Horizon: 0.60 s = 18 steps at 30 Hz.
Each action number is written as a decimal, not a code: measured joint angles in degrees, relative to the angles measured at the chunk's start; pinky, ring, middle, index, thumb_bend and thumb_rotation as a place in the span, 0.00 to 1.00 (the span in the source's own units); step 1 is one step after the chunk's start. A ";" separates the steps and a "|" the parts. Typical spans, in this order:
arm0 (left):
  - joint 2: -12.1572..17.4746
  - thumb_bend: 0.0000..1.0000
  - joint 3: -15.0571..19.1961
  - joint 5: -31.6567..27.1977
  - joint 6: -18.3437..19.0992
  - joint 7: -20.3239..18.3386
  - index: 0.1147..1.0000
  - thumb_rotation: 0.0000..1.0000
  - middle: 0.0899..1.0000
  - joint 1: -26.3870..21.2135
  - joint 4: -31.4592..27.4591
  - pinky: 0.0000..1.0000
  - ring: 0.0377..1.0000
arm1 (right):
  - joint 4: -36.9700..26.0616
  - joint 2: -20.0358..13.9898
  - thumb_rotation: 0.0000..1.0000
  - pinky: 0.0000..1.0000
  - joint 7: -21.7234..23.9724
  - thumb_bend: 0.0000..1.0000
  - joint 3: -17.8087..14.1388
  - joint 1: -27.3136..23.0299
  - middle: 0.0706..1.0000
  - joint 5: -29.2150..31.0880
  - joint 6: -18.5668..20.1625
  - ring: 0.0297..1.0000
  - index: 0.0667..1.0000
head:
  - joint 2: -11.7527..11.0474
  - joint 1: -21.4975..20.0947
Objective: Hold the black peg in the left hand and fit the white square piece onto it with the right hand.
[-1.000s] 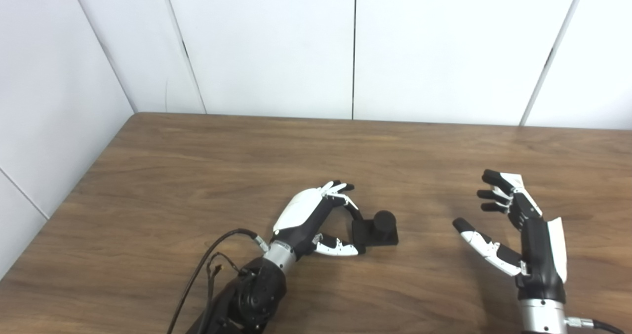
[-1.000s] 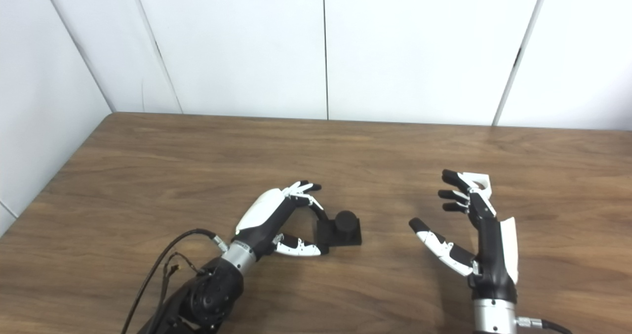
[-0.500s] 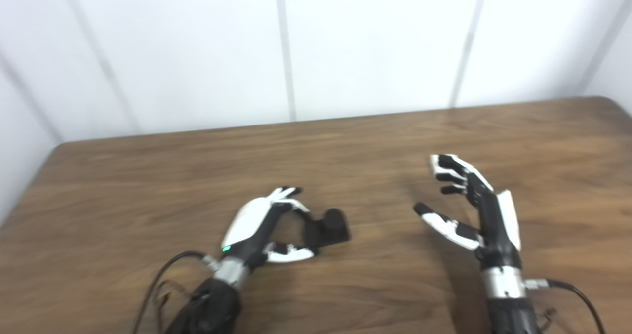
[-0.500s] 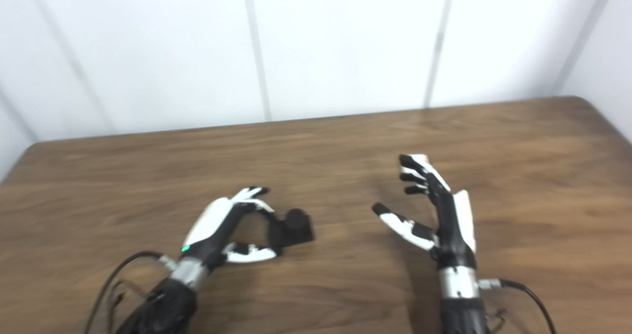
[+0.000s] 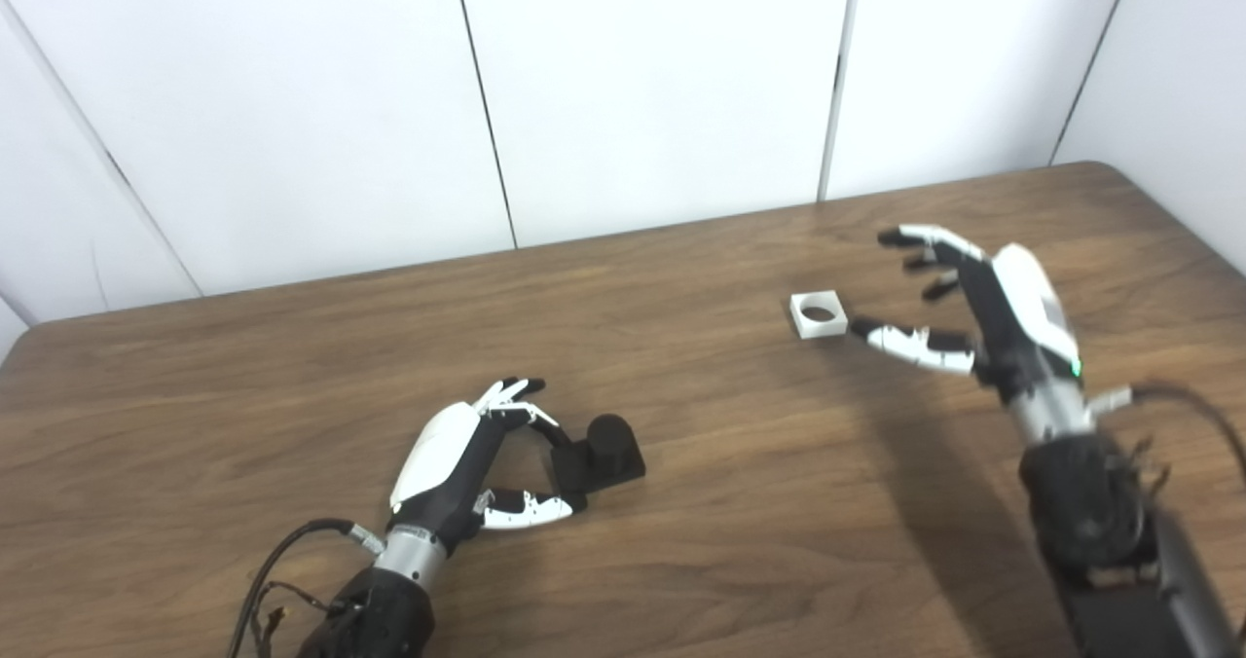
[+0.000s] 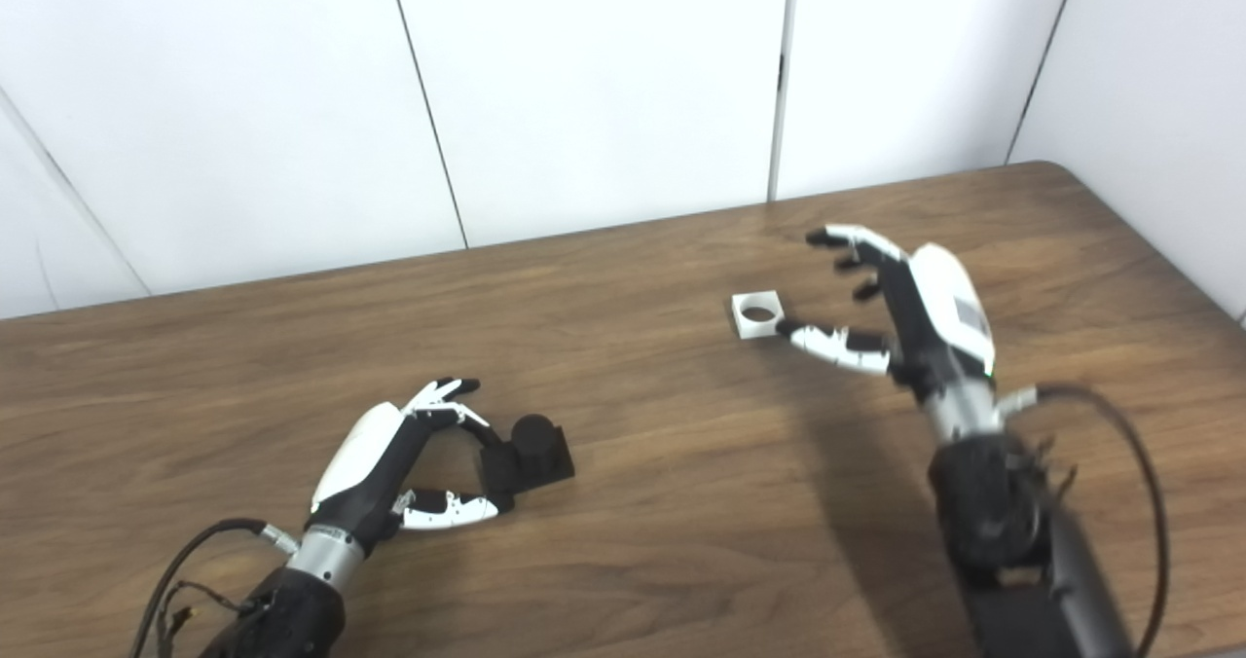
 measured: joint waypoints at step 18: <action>-0.09 0.52 0.83 0.00 -1.20 -0.09 0.43 0.08 0.92 0.29 0.16 0.94 0.98 | 13.33 -12.22 0.48 0.76 13.52 0.75 8.70 -13.53 0.91 -0.14 -1.09 0.90 0.79 | 0.09 1.84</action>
